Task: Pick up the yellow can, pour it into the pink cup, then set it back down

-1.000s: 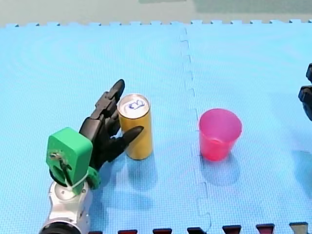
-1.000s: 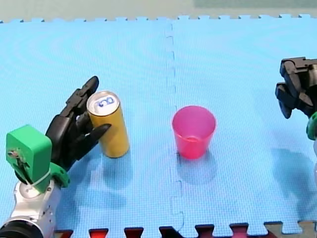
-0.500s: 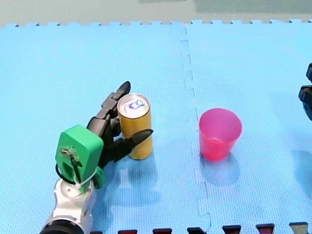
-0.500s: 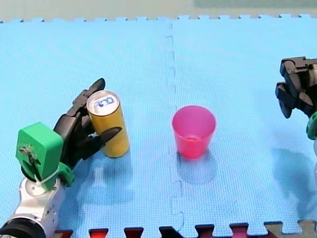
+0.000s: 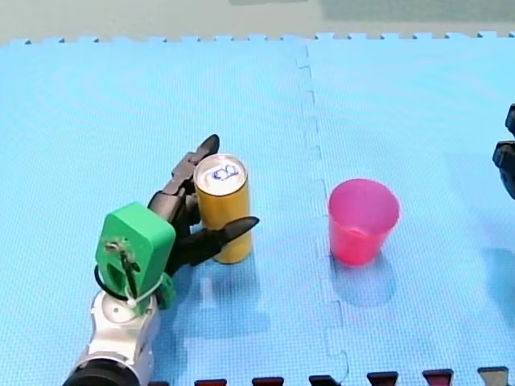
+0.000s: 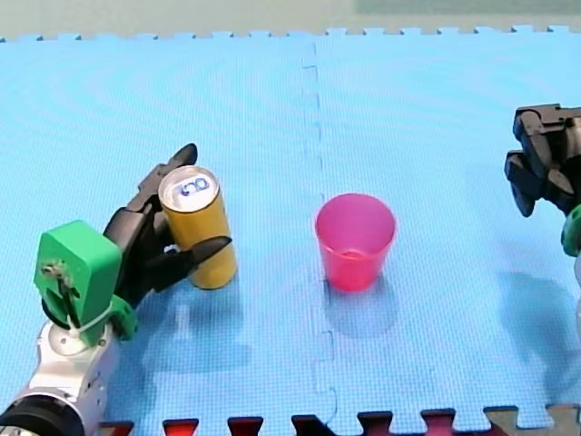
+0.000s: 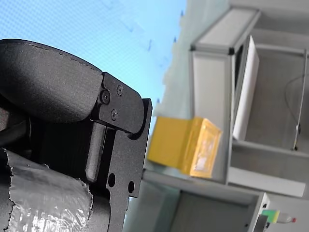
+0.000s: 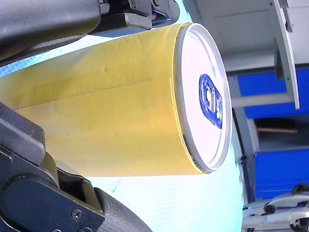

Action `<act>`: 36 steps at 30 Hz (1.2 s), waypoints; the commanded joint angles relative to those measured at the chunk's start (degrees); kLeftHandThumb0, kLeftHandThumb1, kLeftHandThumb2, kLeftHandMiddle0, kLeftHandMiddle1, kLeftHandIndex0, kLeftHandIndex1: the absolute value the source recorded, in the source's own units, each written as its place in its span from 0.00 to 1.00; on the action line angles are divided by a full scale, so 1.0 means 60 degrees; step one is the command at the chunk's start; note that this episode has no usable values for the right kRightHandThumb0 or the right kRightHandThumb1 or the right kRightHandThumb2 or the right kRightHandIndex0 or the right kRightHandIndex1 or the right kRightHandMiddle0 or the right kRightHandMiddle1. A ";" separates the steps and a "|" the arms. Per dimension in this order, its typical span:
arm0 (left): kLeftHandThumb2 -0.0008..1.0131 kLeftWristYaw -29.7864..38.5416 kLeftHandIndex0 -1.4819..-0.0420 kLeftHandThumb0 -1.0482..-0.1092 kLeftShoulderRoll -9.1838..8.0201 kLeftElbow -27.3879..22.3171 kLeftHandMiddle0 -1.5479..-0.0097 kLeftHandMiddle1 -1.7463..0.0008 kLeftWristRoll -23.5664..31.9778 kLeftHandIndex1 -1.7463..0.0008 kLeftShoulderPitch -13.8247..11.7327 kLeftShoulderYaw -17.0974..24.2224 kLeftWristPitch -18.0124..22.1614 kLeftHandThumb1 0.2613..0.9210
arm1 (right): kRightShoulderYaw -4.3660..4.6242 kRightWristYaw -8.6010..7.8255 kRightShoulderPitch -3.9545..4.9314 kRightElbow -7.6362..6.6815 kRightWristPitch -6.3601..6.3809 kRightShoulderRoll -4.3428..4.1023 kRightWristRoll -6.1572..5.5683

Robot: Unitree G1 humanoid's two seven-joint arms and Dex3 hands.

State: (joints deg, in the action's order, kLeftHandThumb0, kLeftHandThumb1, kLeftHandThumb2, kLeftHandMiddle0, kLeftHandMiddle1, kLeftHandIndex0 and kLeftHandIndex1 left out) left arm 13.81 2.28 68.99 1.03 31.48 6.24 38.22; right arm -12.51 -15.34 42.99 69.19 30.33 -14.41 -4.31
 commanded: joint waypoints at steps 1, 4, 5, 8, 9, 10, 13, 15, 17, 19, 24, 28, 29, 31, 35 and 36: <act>0.00 0.0004 0.95 0.23 -0.0007 0.0009 0.93 1.00 0.0061 1.00 0.0080 0.0037 -0.0064 0.60 | -0.0021 -0.0005 -0.0004 -0.0036 -0.0025 -0.0010 -0.0049; 0.00 0.0022 0.94 0.25 0.0052 0.0025 0.91 0.99 0.0219 1.00 0.0097 0.0169 -0.0133 0.60 | -0.0024 -0.0023 -0.0010 -0.0038 -0.0031 -0.0003 -0.0059; 0.00 -0.0032 0.93 0.26 0.0094 0.0023 0.90 0.99 0.0297 0.99 0.0096 0.0242 -0.0138 0.61 | -0.0026 -0.0031 -0.0015 -0.0042 -0.0030 0.0002 -0.0065; 0.01 -0.1171 0.72 0.40 0.0328 0.0001 0.66 0.96 0.0262 0.97 0.0087 0.0385 -0.0017 0.68 | -0.0027 -0.0044 -0.0026 -0.0059 -0.0030 0.0016 -0.0074; 0.01 -0.1832 0.63 0.47 0.0406 -0.0003 0.57 0.96 0.0101 0.97 0.0099 0.0355 -0.0010 0.69 | -0.0027 -0.0042 -0.0030 -0.0064 -0.0030 0.0022 -0.0076; 0.00 -0.2292 0.54 0.54 0.0460 -0.0006 0.47 0.96 -0.0005 0.97 0.0113 0.0332 -0.0022 0.69 | -0.0027 -0.0040 -0.0034 -0.0068 -0.0030 0.0028 -0.0076; 0.01 -0.3310 0.34 0.64 0.0416 -0.0008 0.27 0.97 -0.0546 0.97 0.0100 0.0043 0.0086 0.73 | -0.0027 -0.0040 -0.0038 -0.0072 -0.0038 0.0040 -0.0073; 0.01 -0.3826 0.31 0.63 0.0320 0.0018 0.24 0.97 -0.0961 0.97 0.0071 -0.0195 0.0180 0.76 | -0.0033 -0.0048 -0.0039 -0.0070 -0.0045 0.0037 -0.0078; 0.02 -0.4032 0.29 0.63 0.0291 0.0060 0.22 0.98 -0.1109 0.97 0.0053 -0.0251 0.0251 0.79 | -0.0042 -0.0051 -0.0034 -0.0059 -0.0053 0.0039 -0.0086; 0.01 -0.3988 0.24 0.64 0.0338 0.0094 0.20 0.97 -0.0981 0.97 0.0048 -0.0132 0.0326 0.81 | -0.0050 -0.0048 -0.0033 -0.0046 -0.0057 0.0047 -0.0094; 0.01 -0.4008 0.21 0.69 0.0341 0.0167 0.17 0.98 -0.0862 0.98 0.0061 -0.0055 0.0430 0.82 | -0.0040 -0.0036 -0.0043 -0.0050 -0.0058 0.0054 -0.0089; 0.00 -0.4129 0.21 0.71 0.0305 0.0177 0.17 0.99 -0.0884 0.99 0.0071 -0.0068 0.0376 0.82 | -0.0048 -0.0043 -0.0057 -0.0063 -0.0075 0.0063 -0.0107; 0.00 -0.4148 0.21 0.72 0.0297 0.0171 0.17 0.99 -0.0883 0.99 0.0073 -0.0069 0.0359 0.82 | -0.0051 -0.0044 -0.0059 -0.0065 -0.0081 0.0067 -0.0114; 0.00 -0.4152 0.21 0.72 0.0280 0.0142 0.17 0.99 -0.0858 0.99 0.0073 -0.0057 0.0324 0.82 | -0.0054 -0.0041 -0.0054 -0.0062 -0.0096 0.0076 -0.0124; 0.00 -0.3931 0.21 0.73 0.0255 0.0079 0.16 0.99 -0.0673 0.99 0.0078 0.0044 0.0222 0.83 | -0.0056 -0.0057 -0.0051 -0.0050 -0.0103 0.0070 -0.0141; 0.00 -0.3860 0.21 0.73 0.0258 0.0066 0.16 0.99 -0.0615 0.99 0.0079 0.0071 0.0188 0.83 | -0.0055 -0.0059 -0.0054 -0.0050 -0.0099 0.0070 -0.0144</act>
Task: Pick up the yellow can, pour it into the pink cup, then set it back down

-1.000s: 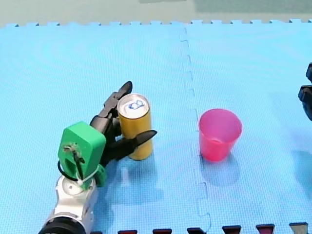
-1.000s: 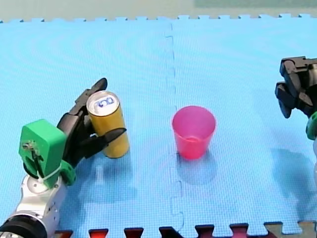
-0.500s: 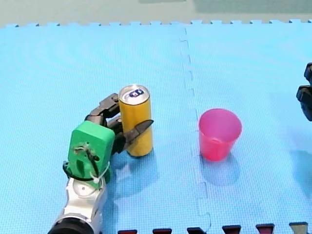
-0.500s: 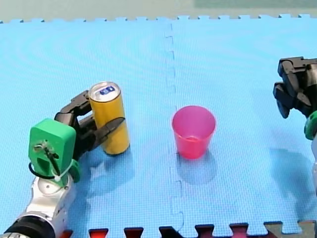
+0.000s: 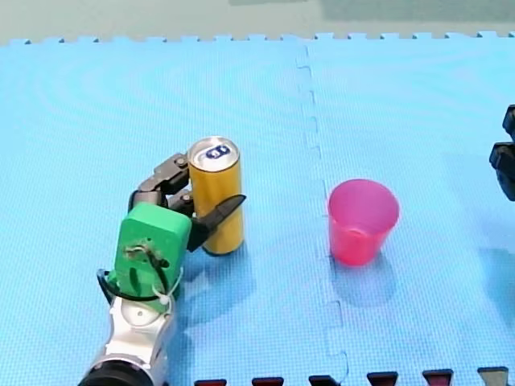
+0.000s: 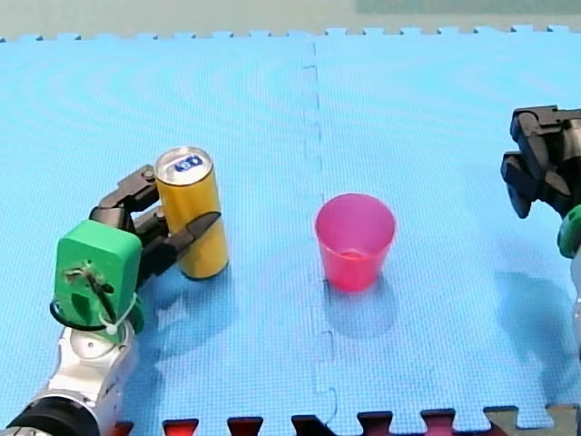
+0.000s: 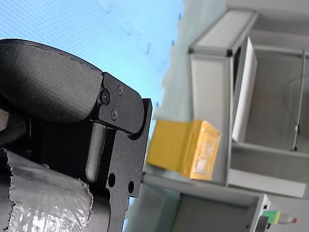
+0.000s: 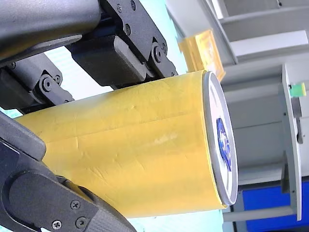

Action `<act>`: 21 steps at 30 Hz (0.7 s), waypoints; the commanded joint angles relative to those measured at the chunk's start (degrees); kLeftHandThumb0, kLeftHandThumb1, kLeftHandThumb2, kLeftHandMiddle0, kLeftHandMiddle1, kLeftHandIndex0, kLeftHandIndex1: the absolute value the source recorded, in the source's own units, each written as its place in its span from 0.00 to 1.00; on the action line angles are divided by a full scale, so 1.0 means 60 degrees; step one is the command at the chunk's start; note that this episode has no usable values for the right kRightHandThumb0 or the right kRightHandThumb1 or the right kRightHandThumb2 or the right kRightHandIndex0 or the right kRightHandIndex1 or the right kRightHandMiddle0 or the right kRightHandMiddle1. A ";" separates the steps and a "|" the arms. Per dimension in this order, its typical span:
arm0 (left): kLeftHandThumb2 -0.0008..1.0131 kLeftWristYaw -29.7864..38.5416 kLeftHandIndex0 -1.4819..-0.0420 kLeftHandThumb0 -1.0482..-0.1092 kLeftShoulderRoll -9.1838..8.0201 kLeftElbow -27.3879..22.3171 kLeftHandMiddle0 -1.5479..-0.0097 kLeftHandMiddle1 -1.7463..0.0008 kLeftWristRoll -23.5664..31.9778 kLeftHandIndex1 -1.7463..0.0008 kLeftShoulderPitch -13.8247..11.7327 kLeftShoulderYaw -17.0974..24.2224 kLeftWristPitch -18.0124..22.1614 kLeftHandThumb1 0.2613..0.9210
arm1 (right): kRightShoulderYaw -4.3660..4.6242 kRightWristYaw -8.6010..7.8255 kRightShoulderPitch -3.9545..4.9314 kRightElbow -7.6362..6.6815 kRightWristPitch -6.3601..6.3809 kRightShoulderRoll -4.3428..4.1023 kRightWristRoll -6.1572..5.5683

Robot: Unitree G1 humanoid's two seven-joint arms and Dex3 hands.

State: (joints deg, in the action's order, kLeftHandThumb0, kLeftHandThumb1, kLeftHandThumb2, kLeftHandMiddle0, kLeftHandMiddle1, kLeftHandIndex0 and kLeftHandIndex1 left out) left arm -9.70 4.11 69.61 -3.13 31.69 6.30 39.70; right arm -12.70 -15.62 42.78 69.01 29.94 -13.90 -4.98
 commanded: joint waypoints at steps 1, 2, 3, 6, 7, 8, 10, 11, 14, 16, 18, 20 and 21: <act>0.00 0.0108 0.21 0.73 -0.0044 -0.0050 0.16 0.99 0.0119 1.00 0.0046 0.0076 -0.0083 0.83 | -0.0022 -0.0013 -0.0020 -0.0021 -0.0031 -0.0014 -0.0036; 0.00 0.0148 0.21 0.73 -0.0045 -0.0064 0.16 0.99 0.0151 1.00 0.0047 0.0088 -0.0106 0.83 | -0.0018 -0.0007 -0.0022 -0.0024 -0.0024 -0.0009 -0.0036; 0.00 0.0177 0.21 0.73 -0.0044 -0.0082 0.16 1.00 0.0176 1.00 0.0051 0.0098 -0.0132 0.83 | -0.0016 0.0000 -0.0024 -0.0028 -0.0019 -0.0003 -0.0036; 0.00 0.0215 0.21 0.73 -0.0051 -0.0193 0.16 1.00 0.0243 1.00 0.0098 0.0107 -0.0204 0.83 | -0.0016 0.0012 -0.0025 -0.0039 -0.0020 0.0018 -0.0048; 0.00 0.0241 0.21 0.73 -0.0053 -0.0283 0.16 1.00 0.0296 1.00 0.0148 0.0134 -0.0215 0.83 | -0.0020 0.0013 -0.0021 -0.0037 -0.0028 0.0024 -0.0054; 0.00 0.0293 0.21 0.73 -0.0047 -0.0386 0.16 1.00 0.0364 1.00 0.0207 0.0170 -0.0211 0.83 | -0.0022 0.0016 -0.0014 -0.0032 -0.0036 0.0030 -0.0058; 0.00 0.0382 0.21 0.73 -0.0018 -0.0609 0.16 1.00 0.0459 1.00 0.0336 0.0203 -0.0137 0.83 | -0.0021 0.0027 0.0006 -0.0015 -0.0053 0.0039 -0.0062; 0.00 0.0431 0.21 0.73 0.0002 -0.0748 0.16 1.00 0.0463 1.00 0.0376 0.0179 0.0010 0.83 | -0.0017 0.0037 0.0016 -0.0006 -0.0058 0.0043 -0.0060; 0.00 0.0365 0.21 0.73 0.0110 -0.1244 0.16 1.00 0.0277 1.00 0.0477 -0.0007 0.0605 0.83 | 0.0004 0.0087 0.0047 0.0031 -0.0058 0.0068 -0.0034; 0.00 0.0246 0.20 0.73 0.0233 -0.1544 0.16 1.00 0.0184 1.00 0.0509 -0.0108 0.0654 0.83 | 0.0023 0.0133 0.0065 0.0064 -0.0043 0.0089 -0.0009; 0.00 0.0025 0.20 0.72 0.0233 -0.1799 0.16 1.00 -0.0066 1.00 0.0502 -0.0271 0.0572 0.83 | 0.0036 0.0168 0.0078 0.0095 -0.0027 0.0104 0.0010; 0.00 -0.0268 0.20 0.71 0.0124 -0.1933 0.15 1.00 -0.0445 1.00 0.0488 -0.0464 0.0518 0.83 | 0.0047 0.0187 0.0087 0.0121 -0.0014 0.0120 0.0028; 0.00 -0.0431 0.20 0.71 0.0062 -0.1960 0.15 1.00 -0.0646 1.00 0.0483 -0.0560 0.0502 0.83 | 0.0051 0.0192 0.0089 0.0131 -0.0007 0.0129 0.0036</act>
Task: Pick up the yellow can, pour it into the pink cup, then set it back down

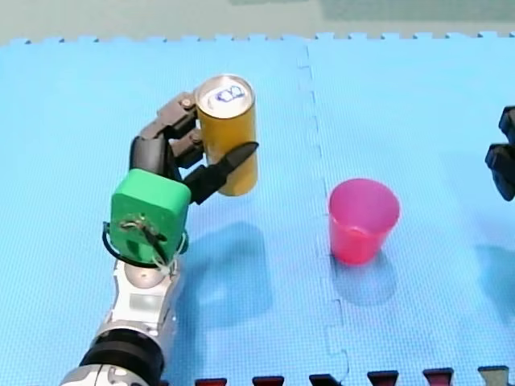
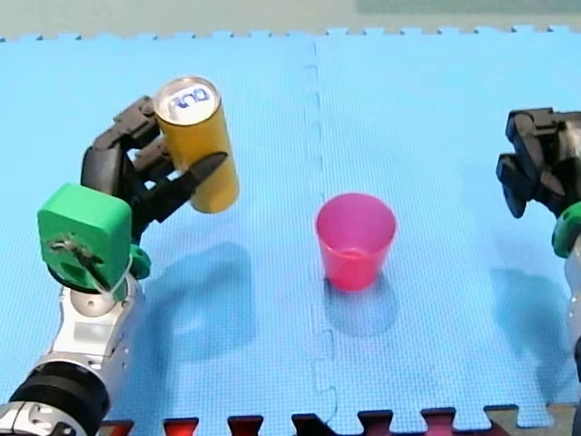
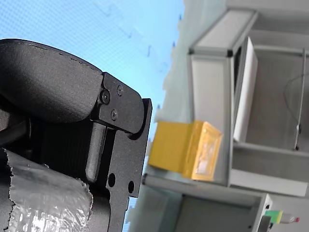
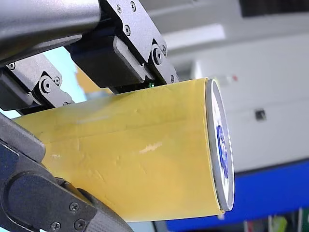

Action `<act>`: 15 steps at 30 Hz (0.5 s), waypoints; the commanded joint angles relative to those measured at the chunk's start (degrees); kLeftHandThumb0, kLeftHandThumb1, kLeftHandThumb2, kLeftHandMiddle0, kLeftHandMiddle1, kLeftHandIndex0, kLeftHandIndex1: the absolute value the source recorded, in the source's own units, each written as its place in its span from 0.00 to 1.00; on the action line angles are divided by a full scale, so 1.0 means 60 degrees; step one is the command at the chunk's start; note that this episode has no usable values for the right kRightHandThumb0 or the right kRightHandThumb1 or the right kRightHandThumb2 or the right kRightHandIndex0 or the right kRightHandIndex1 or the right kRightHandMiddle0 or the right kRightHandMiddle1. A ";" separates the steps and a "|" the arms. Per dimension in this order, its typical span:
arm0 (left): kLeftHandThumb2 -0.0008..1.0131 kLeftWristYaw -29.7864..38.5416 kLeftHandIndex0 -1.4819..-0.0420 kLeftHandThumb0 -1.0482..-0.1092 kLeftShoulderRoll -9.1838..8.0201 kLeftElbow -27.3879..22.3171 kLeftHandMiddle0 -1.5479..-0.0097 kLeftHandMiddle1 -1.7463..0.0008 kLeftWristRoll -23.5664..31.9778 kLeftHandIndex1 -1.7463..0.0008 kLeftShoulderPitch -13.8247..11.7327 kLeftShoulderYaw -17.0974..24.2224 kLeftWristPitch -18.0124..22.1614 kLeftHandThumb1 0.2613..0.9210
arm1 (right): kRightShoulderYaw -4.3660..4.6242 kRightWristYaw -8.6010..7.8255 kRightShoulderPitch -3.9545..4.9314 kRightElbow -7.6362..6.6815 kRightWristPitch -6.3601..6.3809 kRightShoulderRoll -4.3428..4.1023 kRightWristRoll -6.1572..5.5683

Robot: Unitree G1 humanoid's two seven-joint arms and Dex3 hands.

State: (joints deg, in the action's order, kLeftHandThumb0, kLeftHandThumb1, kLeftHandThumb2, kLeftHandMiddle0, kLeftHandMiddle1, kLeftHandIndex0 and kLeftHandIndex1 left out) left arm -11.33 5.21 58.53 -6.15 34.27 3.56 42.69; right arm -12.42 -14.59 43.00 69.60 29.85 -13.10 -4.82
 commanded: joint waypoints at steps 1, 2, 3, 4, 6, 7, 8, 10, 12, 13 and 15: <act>0.00 -0.0280 0.20 0.71 -0.0164 -0.0129 0.15 1.00 -0.0284 1.00 0.0049 -0.0171 -0.0007 0.83 | 0.0009 0.0027 0.0054 0.0039 0.0017 0.0005 0.0019; 0.00 -0.0367 0.20 0.71 -0.0191 -0.0128 0.15 1.00 -0.0382 1.00 0.0048 -0.0222 -0.0004 0.83 | 0.0013 0.0034 0.0054 0.0043 0.0027 0.0015 0.0028; 0.00 -0.0420 0.20 0.71 -0.0207 -0.0121 0.15 1.00 -0.0434 1.00 0.0050 -0.0253 0.0001 0.82 | 0.0017 0.0046 0.0053 0.0046 0.0037 0.0027 0.0037; 0.00 -0.0451 0.20 0.71 -0.0220 -0.0113 0.15 1.00 -0.0461 1.00 0.0053 -0.0276 0.0005 0.82 | 0.0020 0.0059 0.0051 0.0049 0.0048 0.0040 0.0047; 0.00 -0.0499 0.20 0.71 -0.0254 -0.0114 0.15 1.00 -0.0518 1.00 0.0060 -0.0335 0.0004 0.82 | 0.0024 0.0081 0.0044 0.0053 0.0072 0.0063 0.0066; 0.00 -0.0535 0.20 0.71 -0.0279 -0.0136 0.15 1.00 -0.0584 1.00 0.0069 -0.0393 -0.0016 0.82 | 0.0026 0.0093 0.0040 0.0054 0.0086 0.0074 0.0076; 0.00 -0.0574 0.20 0.71 -0.0304 -0.0163 0.15 1.00 -0.0652 1.00 0.0077 -0.0450 -0.0038 0.82 | 0.0029 0.0104 0.0037 0.0053 0.0099 0.0084 0.0087; 0.00 -0.0803 0.20 0.71 -0.0391 -0.0241 0.16 1.00 -0.0955 1.00 0.0083 -0.0623 -0.0076 0.82 | 0.0062 0.0166 0.0026 0.0049 0.0148 0.0096 0.0145; 0.00 -0.1107 0.20 0.71 -0.0448 -0.0312 0.16 1.00 -0.1288 1.00 0.0104 -0.0799 -0.0154 0.82 | 0.0097 0.0232 0.0020 0.0049 0.0190 0.0106 0.0200; 0.00 -0.1287 0.20 0.71 -0.0467 -0.0351 0.16 1.00 -0.1476 1.00 0.0125 -0.0902 -0.0221 0.82 | 0.0108 0.0254 0.0021 0.0052 0.0203 0.0112 0.0217; 0.00 -0.1687 0.20 0.72 -0.0520 -0.0430 0.16 1.00 -0.1898 1.00 0.0176 -0.1134 -0.0366 0.82 | 0.0120 0.0275 0.0023 0.0061 0.0222 0.0120 0.0234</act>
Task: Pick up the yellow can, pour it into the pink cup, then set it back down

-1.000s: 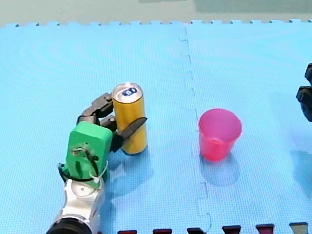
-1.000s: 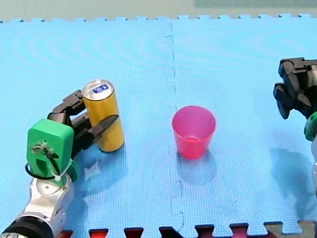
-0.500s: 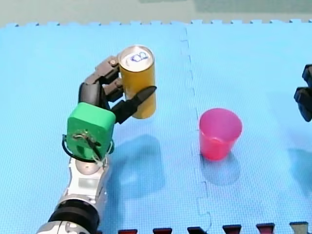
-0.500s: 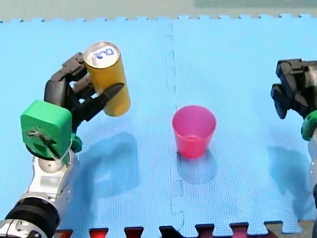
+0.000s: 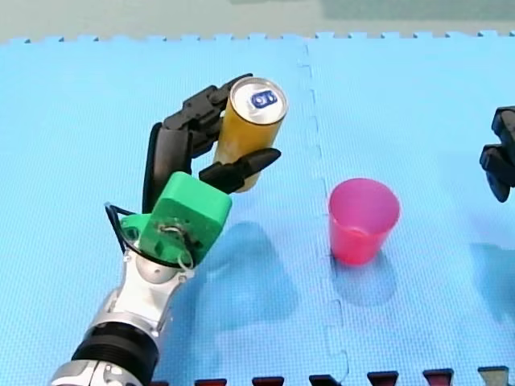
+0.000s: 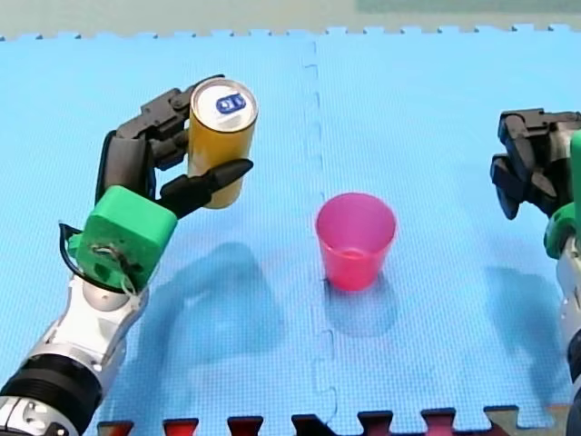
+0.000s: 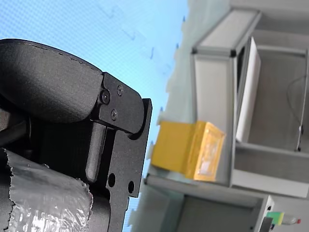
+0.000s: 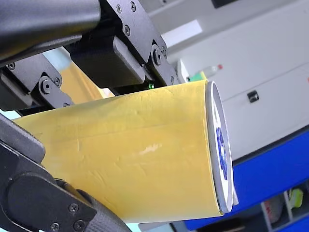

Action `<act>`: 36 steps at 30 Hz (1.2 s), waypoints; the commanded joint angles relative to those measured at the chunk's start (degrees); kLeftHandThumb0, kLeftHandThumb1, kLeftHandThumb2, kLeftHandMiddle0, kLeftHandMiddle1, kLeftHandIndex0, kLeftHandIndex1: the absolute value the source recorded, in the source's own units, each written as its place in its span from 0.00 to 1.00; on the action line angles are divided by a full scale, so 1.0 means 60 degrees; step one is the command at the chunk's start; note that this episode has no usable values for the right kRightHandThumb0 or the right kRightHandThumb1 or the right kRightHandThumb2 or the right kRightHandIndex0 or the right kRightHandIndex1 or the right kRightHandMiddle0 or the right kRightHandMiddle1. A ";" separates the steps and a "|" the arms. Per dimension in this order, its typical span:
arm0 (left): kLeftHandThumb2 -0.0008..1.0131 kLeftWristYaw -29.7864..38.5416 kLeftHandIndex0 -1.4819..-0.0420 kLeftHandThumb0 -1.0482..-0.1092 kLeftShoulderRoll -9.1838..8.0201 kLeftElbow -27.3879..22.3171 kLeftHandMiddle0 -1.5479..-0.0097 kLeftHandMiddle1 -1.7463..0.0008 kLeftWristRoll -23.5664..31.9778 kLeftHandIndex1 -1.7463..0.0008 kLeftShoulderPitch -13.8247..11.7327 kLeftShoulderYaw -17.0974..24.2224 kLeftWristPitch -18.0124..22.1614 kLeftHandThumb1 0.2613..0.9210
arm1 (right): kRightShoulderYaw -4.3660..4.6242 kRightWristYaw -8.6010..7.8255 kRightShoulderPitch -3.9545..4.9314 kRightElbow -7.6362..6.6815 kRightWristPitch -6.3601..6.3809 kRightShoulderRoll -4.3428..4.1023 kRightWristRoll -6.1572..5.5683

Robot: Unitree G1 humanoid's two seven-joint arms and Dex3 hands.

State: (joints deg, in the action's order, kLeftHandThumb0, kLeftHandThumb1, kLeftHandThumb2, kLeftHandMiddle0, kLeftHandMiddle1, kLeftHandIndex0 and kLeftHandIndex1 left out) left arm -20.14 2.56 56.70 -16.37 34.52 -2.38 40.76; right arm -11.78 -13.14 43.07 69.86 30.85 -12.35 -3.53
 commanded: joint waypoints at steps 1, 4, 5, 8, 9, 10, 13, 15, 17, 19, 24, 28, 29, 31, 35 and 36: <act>0.00 -0.0426 0.20 0.72 -0.0113 -0.0146 0.16 1.00 -0.0413 1.00 0.0171 -0.0270 -0.0123 0.82 | 0.0019 0.0041 0.0013 0.0025 0.0064 0.0000 0.0025; 0.00 -0.1048 0.20 0.72 -0.0182 0.0006 0.16 1.00 -0.1032 1.00 0.0430 -0.0647 -0.0422 0.82 | 0.0034 0.0072 0.0009 0.0059 0.0104 0.0012 0.0052; 0.00 -0.1220 0.20 0.72 -0.0191 0.0083 0.17 1.00 -0.1193 1.00 0.0533 -0.0757 -0.0519 0.82 | 0.0038 0.0083 0.0008 0.0070 0.0116 0.0015 0.0061; 0.00 -0.1629 0.20 0.72 -0.0238 0.0243 0.17 1.00 -0.1561 1.00 0.0766 -0.1048 -0.0693 0.82 | 0.0069 0.0123 0.0005 0.0094 0.0168 0.0013 0.0103; 0.00 -0.1726 0.20 0.72 -0.0261 0.0297 0.17 1.00 -0.1645 1.00 0.0840 -0.1131 -0.0725 0.82 | 0.0083 0.0139 0.0004 0.0102 0.0187 0.0012 0.0121; 0.00 -0.1799 0.20 0.72 -0.0281 0.0352 0.17 1.00 -0.1715 1.00 0.0919 -0.1204 -0.0757 0.82 | 0.0098 0.0157 0.0004 0.0110 0.0204 0.0011 0.0137; 0.00 -0.1955 0.20 0.72 -0.0314 0.0478 0.17 1.00 -0.1804 1.00 0.1085 -0.1358 -0.0795 0.82 | 0.0131 0.0202 0.0014 0.0134 0.0242 0.0014 0.0177; 0.00 -0.2071 0.20 0.71 -0.0328 0.0561 0.18 1.00 -0.1843 1.00 0.1162 -0.1448 -0.0776 0.82 | 0.0138 0.0224 0.0019 0.0156 0.0260 0.0019 0.0201; 0.00 -0.2197 0.20 0.71 -0.0354 0.0657 0.18 1.00 -0.1884 1.00 0.1237 -0.1538 -0.0732 0.82 | 0.0133 0.0238 0.0028 0.0183 0.0269 0.0029 0.0217; 0.00 -0.2365 0.20 0.71 -0.0381 0.0731 0.18 1.00 -0.1978 1.00 0.1316 -0.1644 -0.0702 0.81 | 0.0127 0.0250 0.0038 0.0202 0.0274 0.0034 0.0230; 0.00 -0.2661 0.20 0.69 -0.0319 0.0922 0.17 1.00 -0.2103 1.00 0.1585 -0.1840 -0.0771 0.80 | 0.0132 0.0283 0.0070 0.0221 0.0270 0.0043 0.0257; 0.00 -0.2921 0.20 0.69 -0.0257 0.1008 0.16 0.99 -0.2244 1.00 0.1739 -0.2034 -0.0807 0.80 | 0.0135 0.0299 0.0080 0.0231 0.0288 0.0056 0.0264; 0.00 -0.2981 0.20 0.69 -0.0242 0.1027 0.16 0.99 -0.2280 1.00 0.1769 -0.2084 -0.0819 0.80 | 0.0129 0.0298 0.0081 0.0233 0.0297 0.0060 0.0259; 0.00 -0.3136 0.20 0.68 -0.0219 0.1056 0.15 0.99 -0.2433 1.00 0.1815 -0.2233 -0.0829 0.80 | 0.0108 0.0283 0.0076 0.0238 0.0339 0.0068 0.0237; 0.00 -0.3373 0.21 0.68 -0.0136 0.1114 0.15 1.00 -0.2658 1.00 0.1831 -0.2504 -0.0774 0.80 | 0.0081 0.0274 0.0064 0.0259 0.0413 0.0070 0.0223; 0.00 -0.3396 0.21 0.68 -0.0127 0.1126 0.15 1.00 -0.2688 1.00 0.1831 -0.2549 -0.0747 0.80 | 0.0078 0.0272 0.0062 0.0265 0.0425 0.0071 0.0222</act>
State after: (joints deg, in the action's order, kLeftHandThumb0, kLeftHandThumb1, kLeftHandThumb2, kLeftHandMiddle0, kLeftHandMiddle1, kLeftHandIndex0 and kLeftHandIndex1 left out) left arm -39.88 1.76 63.34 -32.43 44.82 -17.18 35.70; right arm -11.14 -11.47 43.22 71.36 33.10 -11.80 -1.99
